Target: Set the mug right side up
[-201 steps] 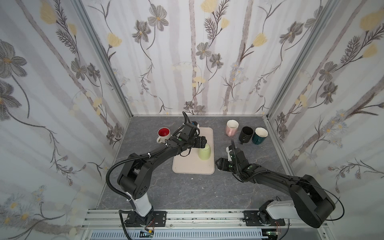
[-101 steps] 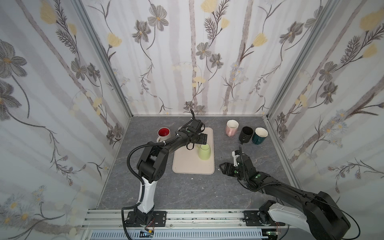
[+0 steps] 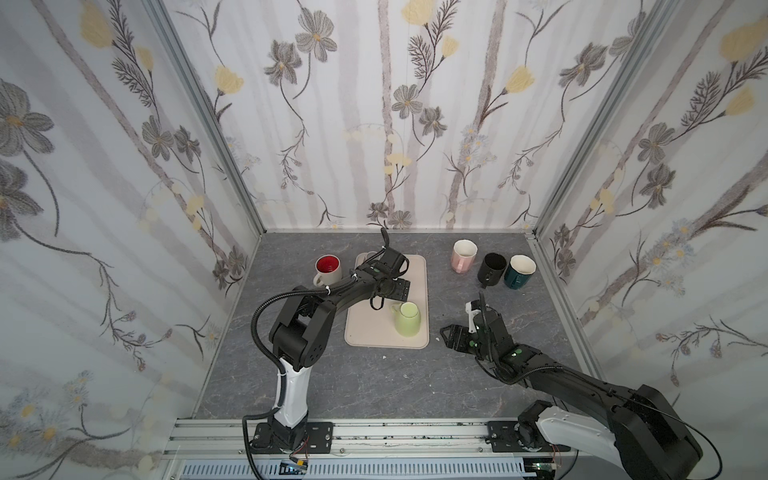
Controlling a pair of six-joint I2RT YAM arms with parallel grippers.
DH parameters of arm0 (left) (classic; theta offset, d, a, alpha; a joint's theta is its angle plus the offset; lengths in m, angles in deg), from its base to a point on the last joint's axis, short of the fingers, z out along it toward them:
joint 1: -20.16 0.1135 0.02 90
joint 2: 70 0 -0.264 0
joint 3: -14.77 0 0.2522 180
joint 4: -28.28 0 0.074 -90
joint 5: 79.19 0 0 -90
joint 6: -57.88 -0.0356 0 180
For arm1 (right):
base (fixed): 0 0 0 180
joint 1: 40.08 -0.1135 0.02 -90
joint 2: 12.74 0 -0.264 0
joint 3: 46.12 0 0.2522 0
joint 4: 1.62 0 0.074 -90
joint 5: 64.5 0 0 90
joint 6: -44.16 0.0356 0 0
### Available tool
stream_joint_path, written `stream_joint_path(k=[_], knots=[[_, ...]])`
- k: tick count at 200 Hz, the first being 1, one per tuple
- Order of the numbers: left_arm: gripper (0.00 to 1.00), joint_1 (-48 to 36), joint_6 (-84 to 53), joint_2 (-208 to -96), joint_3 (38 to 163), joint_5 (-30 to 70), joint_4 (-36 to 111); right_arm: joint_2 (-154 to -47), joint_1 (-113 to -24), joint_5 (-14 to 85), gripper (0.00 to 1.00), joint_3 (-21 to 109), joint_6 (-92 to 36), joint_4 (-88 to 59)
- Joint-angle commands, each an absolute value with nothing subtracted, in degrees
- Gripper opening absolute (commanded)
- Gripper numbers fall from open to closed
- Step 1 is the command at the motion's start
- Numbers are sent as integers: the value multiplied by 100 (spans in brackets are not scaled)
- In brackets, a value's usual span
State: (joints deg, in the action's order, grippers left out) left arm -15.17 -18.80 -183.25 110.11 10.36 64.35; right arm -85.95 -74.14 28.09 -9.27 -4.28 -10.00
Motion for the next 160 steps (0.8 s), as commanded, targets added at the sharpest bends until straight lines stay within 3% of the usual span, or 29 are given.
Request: stream_joint_path(k=[1,160], knots=[[83,-1549,-1911,-18157,10736,883,6486,-8648,-7424,2847,78,-860,-333,-740],[82,-1970,-1466,-16252,8629,753,6417,-9582,-8416,2731,73,-230,324,-414]])
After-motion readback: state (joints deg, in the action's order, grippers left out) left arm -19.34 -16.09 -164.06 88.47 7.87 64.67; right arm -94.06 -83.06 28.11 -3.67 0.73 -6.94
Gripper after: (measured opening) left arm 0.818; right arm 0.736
